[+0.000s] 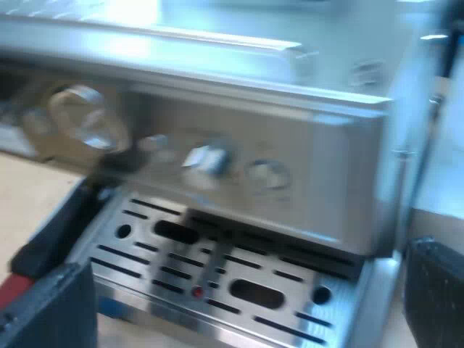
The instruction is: Put the handle in the coffee machine
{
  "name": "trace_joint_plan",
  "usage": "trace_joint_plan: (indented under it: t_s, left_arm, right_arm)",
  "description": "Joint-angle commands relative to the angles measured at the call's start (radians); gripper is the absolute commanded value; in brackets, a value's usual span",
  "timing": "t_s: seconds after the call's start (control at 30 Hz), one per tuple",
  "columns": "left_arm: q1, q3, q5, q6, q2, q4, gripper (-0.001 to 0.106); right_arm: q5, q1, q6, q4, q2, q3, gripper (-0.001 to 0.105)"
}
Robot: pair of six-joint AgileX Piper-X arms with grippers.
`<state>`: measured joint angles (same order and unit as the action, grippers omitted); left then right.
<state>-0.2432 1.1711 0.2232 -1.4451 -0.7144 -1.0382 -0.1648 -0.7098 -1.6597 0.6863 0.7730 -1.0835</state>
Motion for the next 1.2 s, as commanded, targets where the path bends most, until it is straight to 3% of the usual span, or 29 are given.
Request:
trace_joint_plan:
  t_s: [0.03, 0.3, 0.37, 0.43, 0.57, 1.0, 1.2]
  left_arm:
    - [0.028, 0.014, -0.020, -0.015, 0.007, 0.004, 0.105]
    - [0.188, 0.014, -0.018, -0.027, 0.049, 0.002, 0.105]
    - [0.207, 0.014, -0.018, -0.047, 0.065, 0.002, 0.105]
    - [0.229, 0.014, -0.018, -0.112, 0.090, 0.002, 0.105]
    - [0.242, 0.014, -0.010, -0.171, 0.126, -0.004, 0.105]
    - [0.244, -0.152, -0.004, -0.170, 0.330, -0.033, 0.105]
    - [0.244, -0.200, -0.004, -0.090, 0.434, -0.029, 0.105]
  right_arm:
    - [0.045, 0.094, 0.005, 0.078, -0.009, -0.037, 0.086]
    - [0.153, 0.365, -0.029, 0.170, -0.013, -0.046, 0.086]
    - [0.153, 0.420, -0.062, 0.184, -0.013, -0.046, 0.086]
    - [0.153, 0.479, -0.108, 0.200, -0.016, -0.046, 0.086]
    - [0.153, 0.544, -0.142, 0.225, -0.039, -0.046, 0.086]
    - [0.139, 0.607, -0.161, 0.230, -0.235, -0.021, 0.086]
    - [0.139, 0.607, -0.170, 0.213, -0.405, 0.081, 0.086]
